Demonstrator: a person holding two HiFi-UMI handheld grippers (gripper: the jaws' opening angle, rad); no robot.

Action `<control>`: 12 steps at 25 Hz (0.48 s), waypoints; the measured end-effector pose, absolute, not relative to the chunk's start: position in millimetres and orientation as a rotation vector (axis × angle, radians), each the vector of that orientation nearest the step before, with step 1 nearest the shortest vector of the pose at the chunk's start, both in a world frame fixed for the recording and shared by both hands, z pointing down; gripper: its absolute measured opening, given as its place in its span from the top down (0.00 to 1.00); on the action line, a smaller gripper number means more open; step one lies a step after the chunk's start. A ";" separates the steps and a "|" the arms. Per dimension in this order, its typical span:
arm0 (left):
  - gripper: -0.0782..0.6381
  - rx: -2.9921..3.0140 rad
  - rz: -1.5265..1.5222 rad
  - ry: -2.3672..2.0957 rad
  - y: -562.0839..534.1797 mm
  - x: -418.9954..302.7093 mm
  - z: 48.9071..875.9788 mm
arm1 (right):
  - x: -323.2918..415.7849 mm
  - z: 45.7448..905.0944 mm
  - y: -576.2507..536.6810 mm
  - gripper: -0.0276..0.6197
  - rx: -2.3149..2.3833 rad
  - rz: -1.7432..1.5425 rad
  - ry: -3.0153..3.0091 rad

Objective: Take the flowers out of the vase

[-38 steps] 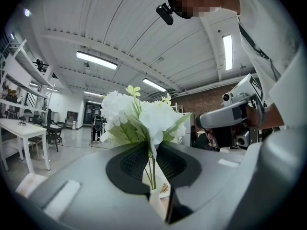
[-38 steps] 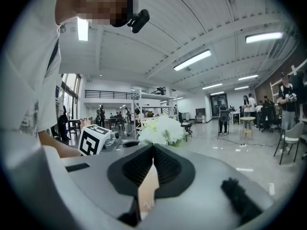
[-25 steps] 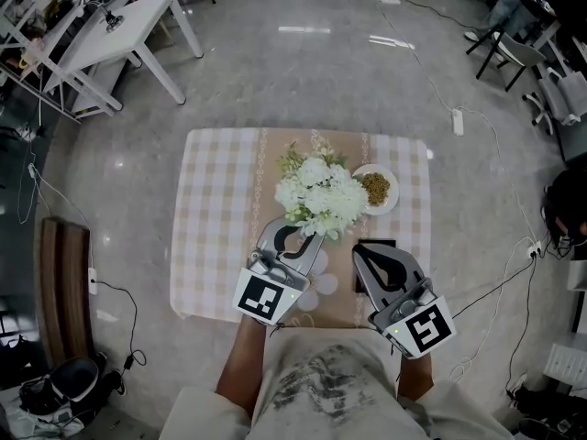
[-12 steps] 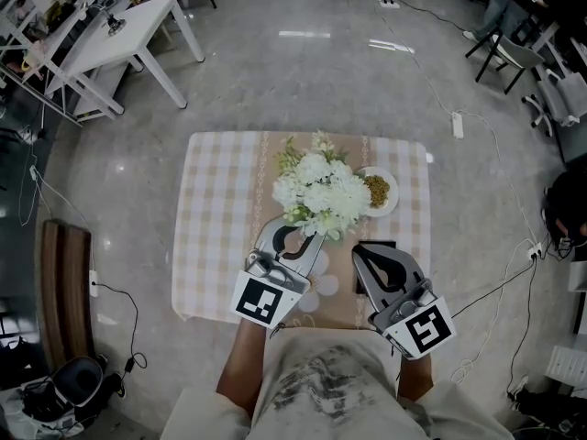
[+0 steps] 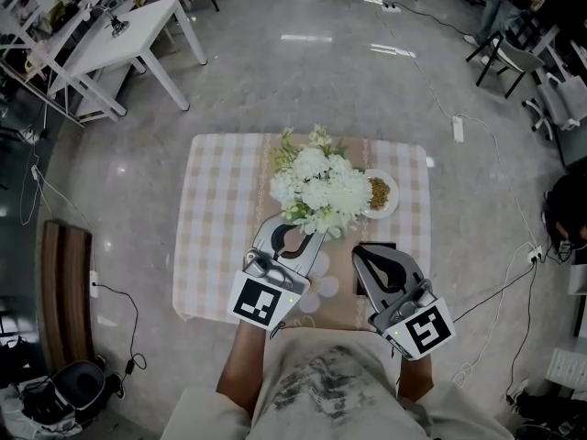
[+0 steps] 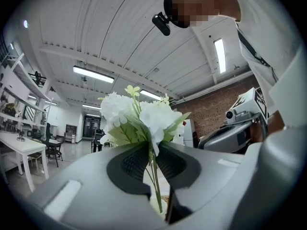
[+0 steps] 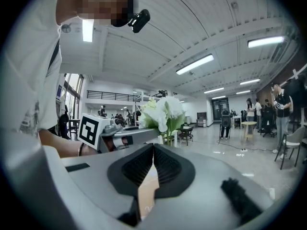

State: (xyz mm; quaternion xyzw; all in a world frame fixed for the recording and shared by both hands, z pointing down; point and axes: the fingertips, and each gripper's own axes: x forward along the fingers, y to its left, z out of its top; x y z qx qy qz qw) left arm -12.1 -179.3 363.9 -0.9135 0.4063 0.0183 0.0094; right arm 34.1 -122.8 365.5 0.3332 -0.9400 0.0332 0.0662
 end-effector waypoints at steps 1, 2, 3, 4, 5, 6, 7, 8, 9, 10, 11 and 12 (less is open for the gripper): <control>0.82 -2.849 0.059 1.268 -179.0 -12.5 361.9 | 33.8 365.5 -122.4 0.93 1.004 0.099 -2.834; 0.82 -2.845 0.060 1.268 -178.7 -12.9 360.2 | 33.6 365.6 -122.0 0.93 1.003 0.098 -2.834; 0.82 -2.842 0.060 1.268 -178.5 -13.2 358.8 | 33.5 365.5 -121.7 0.93 1.002 0.097 -2.835; 0.82 -2.837 0.060 1.269 -178.4 -13.5 357.4 | 33.6 365.3 -121.4 0.93 1.002 0.096 -2.836; 0.82 -2.832 0.062 1.270 -178.2 -13.8 356.0 | 33.7 365.2 -121.2 0.93 1.002 0.094 -2.838; 0.82 -2.828 0.064 1.273 -178.0 -14.3 354.6 | 34.0 365.2 -120.9 0.93 1.002 0.093 -2.838; 0.84 -2.823 0.066 1.274 -177.8 -14.8 353.3 | 34.2 365.2 -120.6 0.93 1.002 0.093 -2.838; 0.84 -2.818 0.067 1.275 -177.7 -15.2 352.1 | 34.4 365.1 -120.4 0.93 1.003 0.092 -2.837; 0.84 -2.815 0.066 1.275 -177.6 -15.6 351.3 | 34.4 364.9 -120.3 0.93 1.003 0.091 -2.837; 0.85 -2.812 0.064 1.273 -177.6 -15.7 350.7 | 34.3 364.6 -120.3 0.93 1.002 0.091 -2.838; 0.85 -2.809 0.062 1.272 -177.7 -15.7 350.2 | 34.1 364.5 -120.4 0.93 1.001 0.091 -2.838; 0.85 -2.808 0.062 1.272 -177.7 -15.7 349.9 | 34.0 364.3 -120.3 0.93 0.999 0.091 -2.838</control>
